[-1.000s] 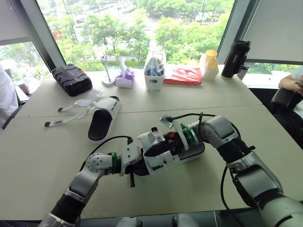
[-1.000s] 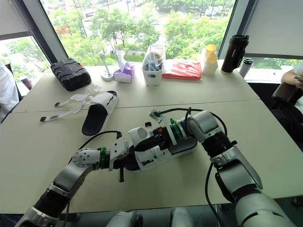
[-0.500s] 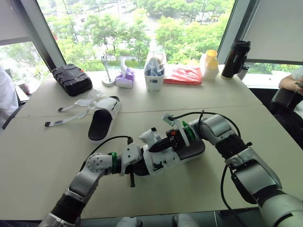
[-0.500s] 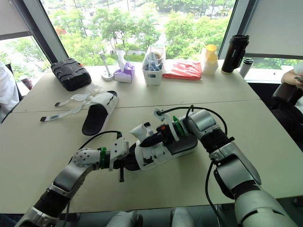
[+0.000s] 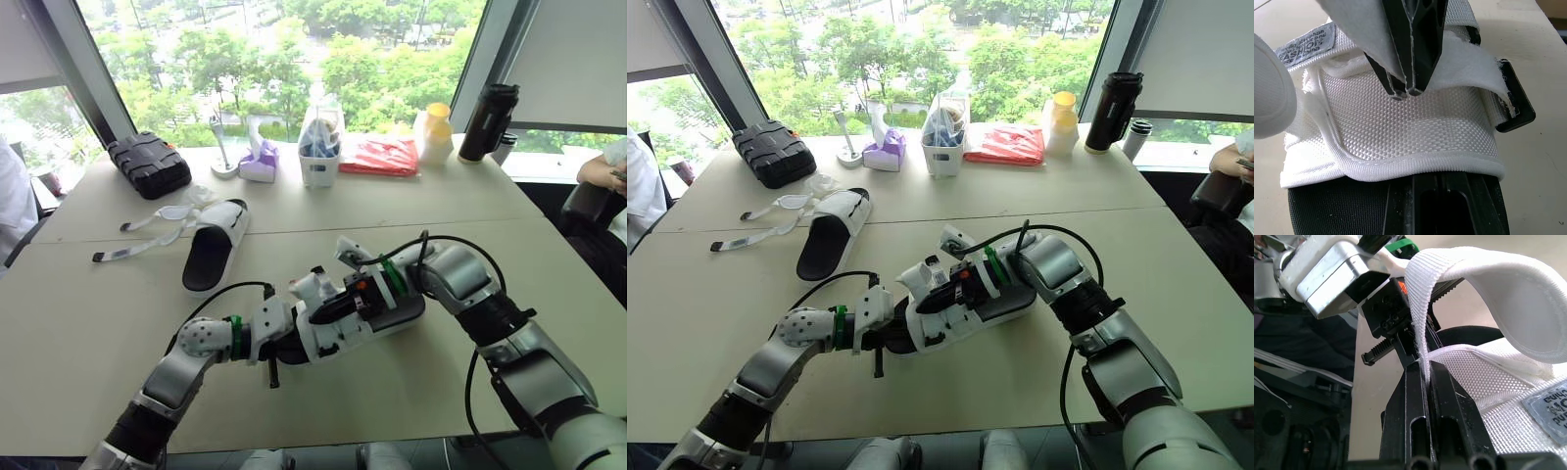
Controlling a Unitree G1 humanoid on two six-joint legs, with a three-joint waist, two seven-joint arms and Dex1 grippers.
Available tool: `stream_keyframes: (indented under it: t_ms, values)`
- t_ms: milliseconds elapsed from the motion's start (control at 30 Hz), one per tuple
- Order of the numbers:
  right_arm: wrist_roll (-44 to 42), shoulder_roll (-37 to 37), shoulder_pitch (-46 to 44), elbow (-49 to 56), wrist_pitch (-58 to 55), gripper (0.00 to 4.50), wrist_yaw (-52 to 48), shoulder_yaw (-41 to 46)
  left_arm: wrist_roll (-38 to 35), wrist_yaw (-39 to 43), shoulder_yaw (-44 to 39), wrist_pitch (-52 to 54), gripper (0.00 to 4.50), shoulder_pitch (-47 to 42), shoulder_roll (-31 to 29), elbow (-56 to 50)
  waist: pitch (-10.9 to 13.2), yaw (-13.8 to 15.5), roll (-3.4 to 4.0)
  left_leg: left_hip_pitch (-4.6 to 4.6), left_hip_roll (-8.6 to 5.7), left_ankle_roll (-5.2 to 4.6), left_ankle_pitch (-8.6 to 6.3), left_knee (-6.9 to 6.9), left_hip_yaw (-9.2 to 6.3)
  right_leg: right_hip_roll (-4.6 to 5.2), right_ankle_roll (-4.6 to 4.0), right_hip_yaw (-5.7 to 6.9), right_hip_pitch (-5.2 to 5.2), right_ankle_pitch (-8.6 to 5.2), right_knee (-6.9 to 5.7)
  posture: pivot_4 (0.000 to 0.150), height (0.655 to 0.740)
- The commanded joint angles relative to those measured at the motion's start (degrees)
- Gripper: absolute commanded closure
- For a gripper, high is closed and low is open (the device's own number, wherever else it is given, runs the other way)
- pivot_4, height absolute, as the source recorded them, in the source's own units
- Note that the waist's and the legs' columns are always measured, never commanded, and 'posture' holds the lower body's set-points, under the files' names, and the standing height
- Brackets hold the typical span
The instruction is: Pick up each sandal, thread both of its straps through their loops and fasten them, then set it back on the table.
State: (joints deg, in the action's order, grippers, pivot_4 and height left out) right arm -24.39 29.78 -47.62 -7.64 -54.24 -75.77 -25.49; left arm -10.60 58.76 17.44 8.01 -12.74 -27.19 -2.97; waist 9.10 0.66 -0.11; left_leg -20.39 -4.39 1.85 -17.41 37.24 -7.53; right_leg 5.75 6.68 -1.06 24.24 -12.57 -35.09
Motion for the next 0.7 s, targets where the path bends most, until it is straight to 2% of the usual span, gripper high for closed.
stream_keyframes:
  t_ms: [33, 367, 700]
  values:
    - [0.4, 0.3, 1.5, 3.4, 1.9, 4.43, -0.5, -0.7, 2.9, 0.8, 3.7, 2.3, 4.5, 2.1, -0.9, 3.6, 0.0, 0.0, 0.0, 0.0, 0.0, 0.0, 0.0, 0.0, 0.0, 0.0, 0.0, 0.0, 0.0, 0.0, 0.0, 0.15, 0.74]
    - [3.3, 2.6, 6.9, 13.0, 8.7, 4.43, -0.3, -2.2, 3.0, 0.8, 3.5, 2.2, 4.5, 2.2, -1.0, 3.6, 0.0, 0.0, -0.01, 0.01, 0.0, 0.0, 0.0, -0.03, -0.01, 0.0, 0.02, 0.0, -0.01, -0.02, 0.02, 0.15, 0.74]
    - [7.3, -1.8, 7.7, 11.9, 16.3, 4.43, 6.4, 0.1, 3.0, 0.8, 3.7, 2.3, 4.5, 2.3, -1.0, 3.5, 0.0, -0.1, -0.04, 0.04, 0.04, 0.01, 0.01, -0.05, 0.0, -0.02, 0.02, 0.0, -0.01, -0.02, 0.02, 0.15, 0.74]
